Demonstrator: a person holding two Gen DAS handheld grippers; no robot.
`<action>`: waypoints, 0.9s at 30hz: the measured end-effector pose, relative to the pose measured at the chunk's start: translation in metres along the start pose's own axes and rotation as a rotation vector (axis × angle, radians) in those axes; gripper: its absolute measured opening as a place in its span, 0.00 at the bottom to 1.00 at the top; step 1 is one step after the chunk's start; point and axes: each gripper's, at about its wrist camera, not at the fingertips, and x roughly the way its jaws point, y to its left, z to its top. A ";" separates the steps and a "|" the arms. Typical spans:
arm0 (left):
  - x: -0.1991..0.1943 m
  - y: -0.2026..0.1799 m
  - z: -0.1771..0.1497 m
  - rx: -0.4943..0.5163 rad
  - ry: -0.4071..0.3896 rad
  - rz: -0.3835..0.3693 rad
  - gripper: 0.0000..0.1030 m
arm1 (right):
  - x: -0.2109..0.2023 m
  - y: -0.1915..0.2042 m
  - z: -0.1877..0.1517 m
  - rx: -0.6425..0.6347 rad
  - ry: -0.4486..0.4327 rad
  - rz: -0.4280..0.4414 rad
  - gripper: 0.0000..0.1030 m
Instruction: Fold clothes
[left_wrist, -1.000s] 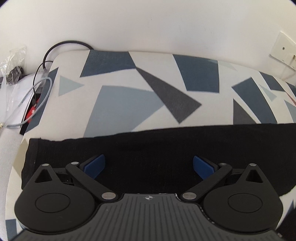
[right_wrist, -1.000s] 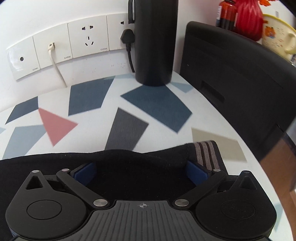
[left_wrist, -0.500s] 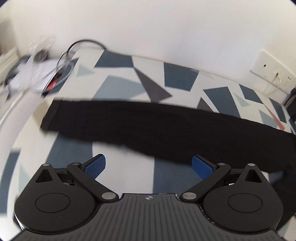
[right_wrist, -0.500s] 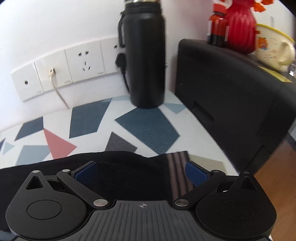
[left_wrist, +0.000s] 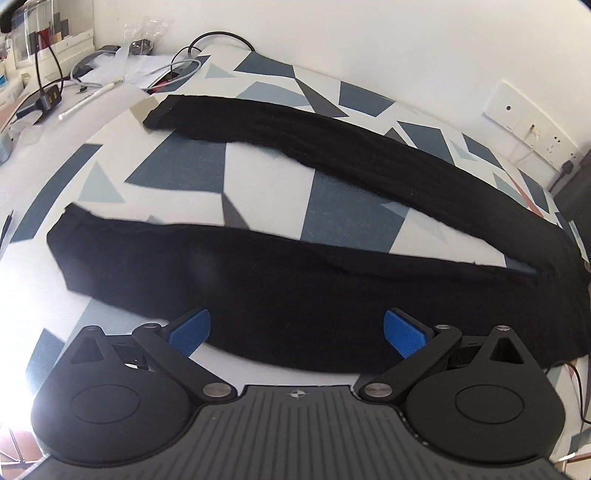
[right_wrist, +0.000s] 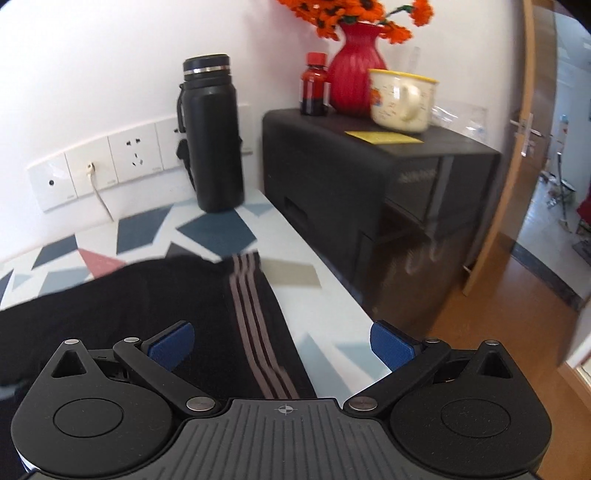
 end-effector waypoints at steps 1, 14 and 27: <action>-0.003 0.006 -0.005 -0.002 0.001 -0.006 0.99 | -0.006 -0.001 -0.008 0.016 0.018 -0.013 0.99; -0.007 0.030 -0.051 0.109 0.033 0.033 0.99 | -0.055 0.022 -0.111 -0.014 0.157 -0.155 0.99; -0.001 0.012 -0.061 0.214 0.023 0.117 1.00 | -0.055 0.059 -0.130 -0.091 0.161 -0.133 0.99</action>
